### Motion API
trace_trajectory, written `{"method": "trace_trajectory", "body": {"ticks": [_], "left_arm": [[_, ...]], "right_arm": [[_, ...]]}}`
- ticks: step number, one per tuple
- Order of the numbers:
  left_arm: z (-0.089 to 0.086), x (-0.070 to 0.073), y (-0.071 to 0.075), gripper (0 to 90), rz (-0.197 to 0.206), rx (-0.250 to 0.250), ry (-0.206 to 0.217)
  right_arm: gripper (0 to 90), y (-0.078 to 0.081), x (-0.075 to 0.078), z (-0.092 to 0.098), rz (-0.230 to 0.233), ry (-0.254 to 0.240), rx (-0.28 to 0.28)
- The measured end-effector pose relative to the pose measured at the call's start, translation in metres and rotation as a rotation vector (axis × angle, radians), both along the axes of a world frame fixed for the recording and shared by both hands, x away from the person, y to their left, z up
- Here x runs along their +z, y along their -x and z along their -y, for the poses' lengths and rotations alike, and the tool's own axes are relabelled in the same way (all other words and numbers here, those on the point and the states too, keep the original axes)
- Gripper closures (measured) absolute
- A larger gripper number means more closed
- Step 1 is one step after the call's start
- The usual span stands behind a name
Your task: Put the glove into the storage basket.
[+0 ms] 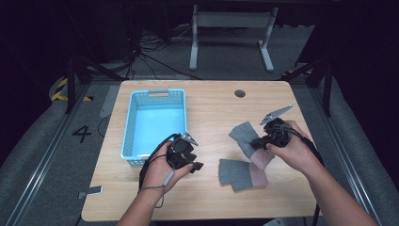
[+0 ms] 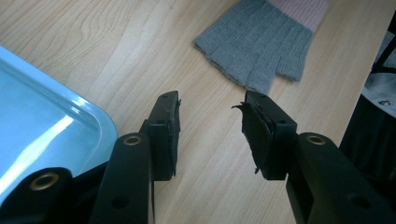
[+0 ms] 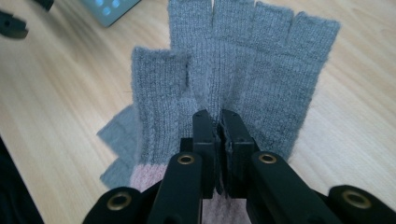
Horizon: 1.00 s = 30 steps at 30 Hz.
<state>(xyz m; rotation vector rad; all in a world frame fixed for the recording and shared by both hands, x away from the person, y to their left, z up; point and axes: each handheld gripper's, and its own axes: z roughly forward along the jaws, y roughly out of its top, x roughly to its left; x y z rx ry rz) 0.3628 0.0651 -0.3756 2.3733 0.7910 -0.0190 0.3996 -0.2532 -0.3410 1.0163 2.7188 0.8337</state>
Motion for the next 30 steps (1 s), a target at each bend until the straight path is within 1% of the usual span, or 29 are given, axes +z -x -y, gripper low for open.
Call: {"method": "trace_trajectory", "body": {"ticks": [6, 13, 15, 17, 19, 21, 22, 25, 28, 29, 30], "left_arm": [[0.001, 0.0, 0.001, 57.6, 0.001, 0.0, 0.003], [0.002, -0.001, 0.006, 57.8, 0.006, -0.004, 0.003], [0.002, -0.001, 0.007, 58.4, 0.013, -0.009, 0.015], [0.003, -0.001, 0.007, 59.8, 0.01, -0.018, 0.026], [0.003, -0.004, 0.007, 61.5, 0.015, -0.021, 0.036], [0.006, -0.008, 0.006, 62.5, 0.017, -0.031, 0.043], [0.007, -0.009, 0.006, 63.1, 0.02, -0.04, 0.044], [0.013, -0.014, 0.005, 64.4, 0.003, -0.054, 0.041], [0.02, -0.017, 0.004, 64.9, -0.007, -0.074, 0.031], [0.022, -0.019, 0.004, 65.4, -0.01, -0.08, 0.03], [0.025, -0.02, 0.004, 65.6, -0.012, -0.085, 0.021]], "right_arm": [[86.4, 0.008, -0.011, -0.001, -0.018, 0.002, 0.038], [86.4, 0.016, -0.029, -0.003, -0.041, 0.033, 0.083], [86.4, 0.018, -0.035, -0.004, -0.053, 0.041, 0.096], [86.4, 0.02, -0.041, -0.005, -0.064, 0.047, 0.108], [86.4, 0.022, -0.047, -0.006, -0.078, 0.049, 0.113], [86.4, 0.022, -0.053, -0.007, -0.088, 0.062, 0.127], [86.4, 0.022, -0.056, -0.008, -0.091, 0.07, 0.129], [86.2, 0.022, -0.062, -0.01, -0.096, 0.079, 0.133], [84.6, 0.022, -0.068, -0.011, -0.103, 0.071, 0.123], [83.1, 0.022, -0.07, -0.011, -0.104, 0.066, 0.123], [81.1, 0.022, -0.071, -0.011, -0.103, 0.058, 0.119]]}}
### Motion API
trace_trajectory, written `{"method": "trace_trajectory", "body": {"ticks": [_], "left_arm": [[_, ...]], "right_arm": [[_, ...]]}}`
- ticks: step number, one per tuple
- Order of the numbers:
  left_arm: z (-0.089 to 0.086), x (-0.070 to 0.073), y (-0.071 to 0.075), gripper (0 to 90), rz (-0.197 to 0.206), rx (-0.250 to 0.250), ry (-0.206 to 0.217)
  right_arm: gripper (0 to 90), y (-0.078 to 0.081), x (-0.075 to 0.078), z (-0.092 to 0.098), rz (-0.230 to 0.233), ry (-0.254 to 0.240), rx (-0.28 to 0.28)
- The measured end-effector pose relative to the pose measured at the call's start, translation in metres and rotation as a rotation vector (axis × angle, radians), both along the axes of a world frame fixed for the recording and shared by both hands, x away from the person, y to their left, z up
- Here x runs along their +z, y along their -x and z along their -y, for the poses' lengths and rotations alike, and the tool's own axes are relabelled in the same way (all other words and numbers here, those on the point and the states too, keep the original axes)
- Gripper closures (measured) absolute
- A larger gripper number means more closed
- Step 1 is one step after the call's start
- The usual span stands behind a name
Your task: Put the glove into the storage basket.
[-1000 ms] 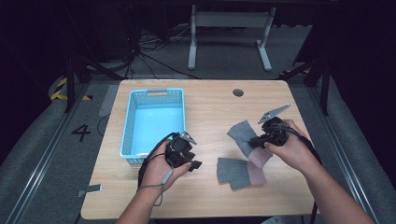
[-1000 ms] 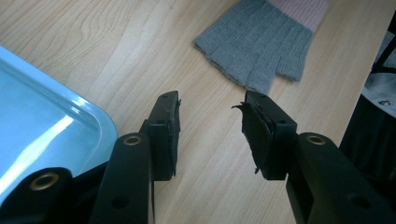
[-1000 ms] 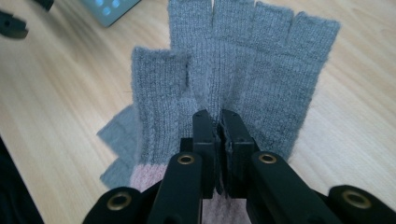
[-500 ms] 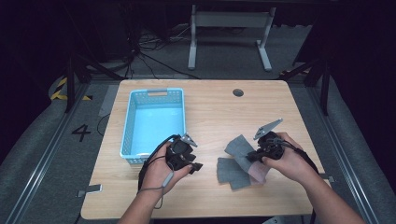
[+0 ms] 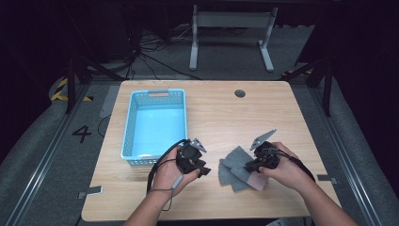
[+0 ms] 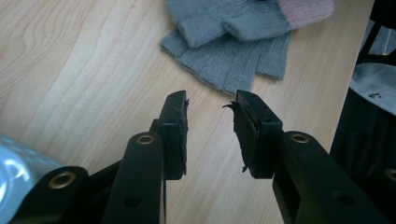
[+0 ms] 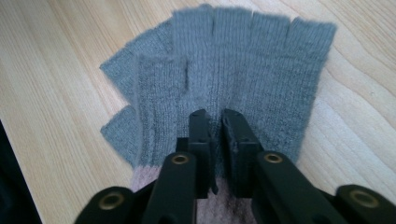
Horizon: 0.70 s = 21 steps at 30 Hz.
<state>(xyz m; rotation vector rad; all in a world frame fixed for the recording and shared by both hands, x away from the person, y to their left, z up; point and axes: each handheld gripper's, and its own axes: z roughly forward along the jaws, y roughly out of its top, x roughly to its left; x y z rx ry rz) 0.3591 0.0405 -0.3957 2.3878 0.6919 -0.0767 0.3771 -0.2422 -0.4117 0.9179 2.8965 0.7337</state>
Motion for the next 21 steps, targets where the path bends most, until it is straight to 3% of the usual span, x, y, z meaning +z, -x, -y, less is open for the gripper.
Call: {"method": "trace_trajectory", "body": {"ticks": [5, 8, 21], "left_arm": [[0.01, -0.005, -0.001, 62.8, 0.002, -0.021, -0.062], [0.015, -0.008, -0.003, 65.2, -0.003, -0.043, -0.074], [0.039, -0.01, -0.002, 69.8, -0.011, -0.13, -0.043]], "right_arm": [[75.1, 0.005, 0.002, 0.007, 0.022, -0.051, -0.016], [73.7, 0.01, 0.007, 0.015, 0.038, -0.076, -0.034], [72.6, 0.026, 0.016, 0.048, 0.078, -0.094, -0.113]]}}
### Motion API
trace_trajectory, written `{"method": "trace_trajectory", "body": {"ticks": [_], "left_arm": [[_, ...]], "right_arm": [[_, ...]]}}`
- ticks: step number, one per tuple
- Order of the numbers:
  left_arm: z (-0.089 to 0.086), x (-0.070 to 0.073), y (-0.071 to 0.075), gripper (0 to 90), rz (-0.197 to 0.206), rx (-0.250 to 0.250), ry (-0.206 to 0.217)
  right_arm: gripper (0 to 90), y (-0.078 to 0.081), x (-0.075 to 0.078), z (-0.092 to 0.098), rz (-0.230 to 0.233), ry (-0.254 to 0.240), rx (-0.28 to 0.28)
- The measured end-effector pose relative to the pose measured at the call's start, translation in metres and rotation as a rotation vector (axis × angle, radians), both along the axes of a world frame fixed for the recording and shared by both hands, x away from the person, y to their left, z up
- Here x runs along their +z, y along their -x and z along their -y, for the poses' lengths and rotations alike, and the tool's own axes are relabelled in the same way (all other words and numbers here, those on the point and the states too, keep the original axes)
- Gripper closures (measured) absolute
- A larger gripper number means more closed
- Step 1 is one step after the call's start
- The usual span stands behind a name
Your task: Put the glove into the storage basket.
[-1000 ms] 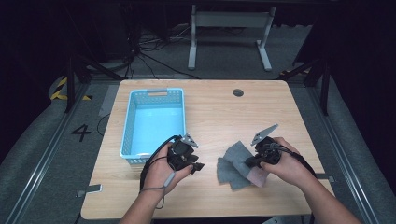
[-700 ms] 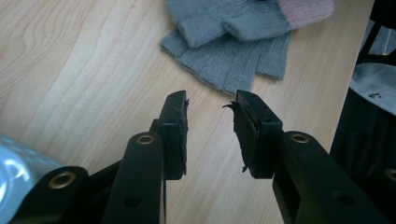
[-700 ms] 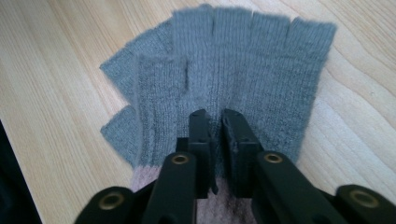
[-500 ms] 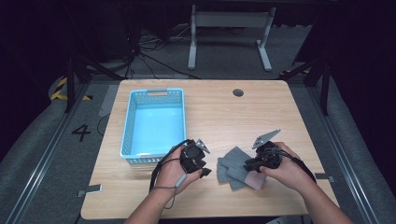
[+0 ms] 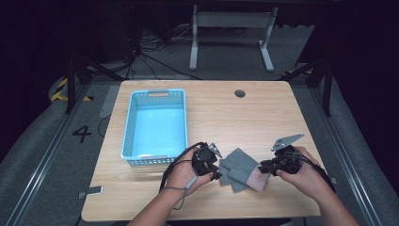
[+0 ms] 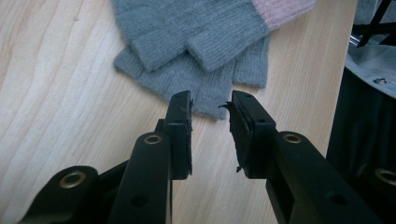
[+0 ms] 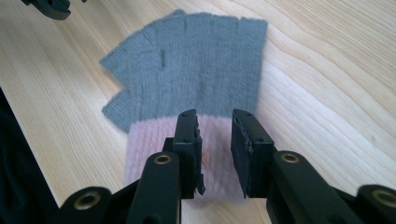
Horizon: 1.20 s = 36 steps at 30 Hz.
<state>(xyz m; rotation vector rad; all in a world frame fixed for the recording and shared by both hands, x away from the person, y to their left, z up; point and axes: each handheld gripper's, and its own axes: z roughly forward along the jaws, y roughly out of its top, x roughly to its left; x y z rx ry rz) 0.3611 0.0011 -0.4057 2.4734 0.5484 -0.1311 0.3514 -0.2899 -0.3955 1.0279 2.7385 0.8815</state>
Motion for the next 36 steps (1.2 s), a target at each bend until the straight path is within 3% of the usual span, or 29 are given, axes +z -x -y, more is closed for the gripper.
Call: {"method": "trace_trajectory", "body": {"ticks": [5, 20, 36], "left_arm": [[0.009, -0.004, 0.003, 69.7, -0.001, -0.01, -0.007], [0.021, -0.013, -0.004, 66.5, -0.03, -0.026, -0.024], [0.038, -0.025, -0.012, 67.1, -0.047, -0.054, -0.053]], "right_arm": [[72.3, 0.006, 0.001, 0.013, -0.008, 0.009, -0.019], [68.5, 0.014, -0.012, 0.027, -0.076, 0.129, -0.009], [69.1, 0.014, -0.021, 0.022, -0.04, 0.113, 0.013]]}}
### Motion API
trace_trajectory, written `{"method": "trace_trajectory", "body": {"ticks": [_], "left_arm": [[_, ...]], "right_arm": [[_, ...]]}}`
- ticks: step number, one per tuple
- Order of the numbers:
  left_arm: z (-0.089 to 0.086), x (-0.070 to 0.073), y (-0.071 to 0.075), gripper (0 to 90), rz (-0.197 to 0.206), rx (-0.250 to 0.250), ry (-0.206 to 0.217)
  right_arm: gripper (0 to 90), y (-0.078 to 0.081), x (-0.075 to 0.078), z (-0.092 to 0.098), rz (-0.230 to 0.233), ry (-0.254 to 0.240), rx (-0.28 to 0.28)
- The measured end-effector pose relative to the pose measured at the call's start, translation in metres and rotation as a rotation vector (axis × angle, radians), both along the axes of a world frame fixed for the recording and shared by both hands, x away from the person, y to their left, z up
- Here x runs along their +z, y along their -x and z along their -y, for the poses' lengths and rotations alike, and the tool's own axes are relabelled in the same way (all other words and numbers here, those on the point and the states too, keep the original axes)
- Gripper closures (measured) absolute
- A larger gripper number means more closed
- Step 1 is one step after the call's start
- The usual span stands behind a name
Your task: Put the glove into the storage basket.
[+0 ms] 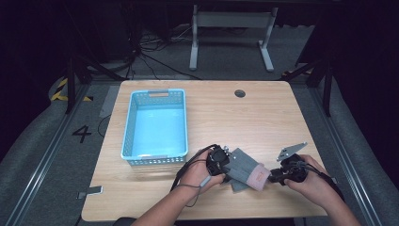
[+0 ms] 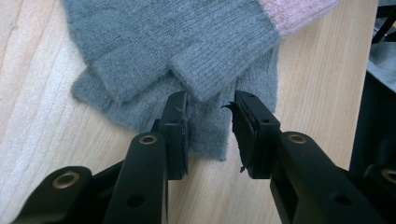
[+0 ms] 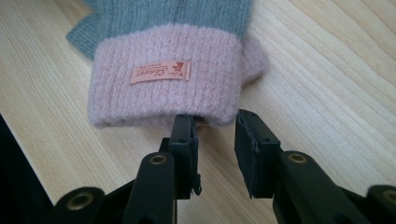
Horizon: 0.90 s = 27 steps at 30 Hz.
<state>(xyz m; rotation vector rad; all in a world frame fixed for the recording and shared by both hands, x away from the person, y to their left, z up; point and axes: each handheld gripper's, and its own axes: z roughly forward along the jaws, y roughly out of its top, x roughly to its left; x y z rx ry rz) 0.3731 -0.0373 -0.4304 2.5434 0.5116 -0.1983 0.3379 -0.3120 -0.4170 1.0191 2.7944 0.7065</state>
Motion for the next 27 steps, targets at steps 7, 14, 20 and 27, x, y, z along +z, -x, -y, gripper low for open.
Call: {"method": "trace_trajectory", "body": {"ticks": [7, 14, 20, 27], "left_arm": [[0.008, -0.002, 0.001, 72.7, 0.011, -0.009, -0.031], [0.011, -0.001, 0.003, 86.0, 0.051, -0.006, -0.05], [0.012, 0.006, 0.01, 88.6, 0.1, -0.014, -0.05], [0.009, 0.017, 0.019, 88.8, 0.132, -0.026, -0.03]], "right_arm": [[71.0, 0.0, 0.0, -0.003, 0.012, 0.009, 0.008], [75.2, 0.0, 0.001, -0.003, 0.022, 0.012, 0.003], [84.6, 0.001, 0.005, -0.002, 0.038, 0.01, -0.006], [87.4, 0.003, 0.018, -0.003, 0.107, -0.013, -0.013]]}}
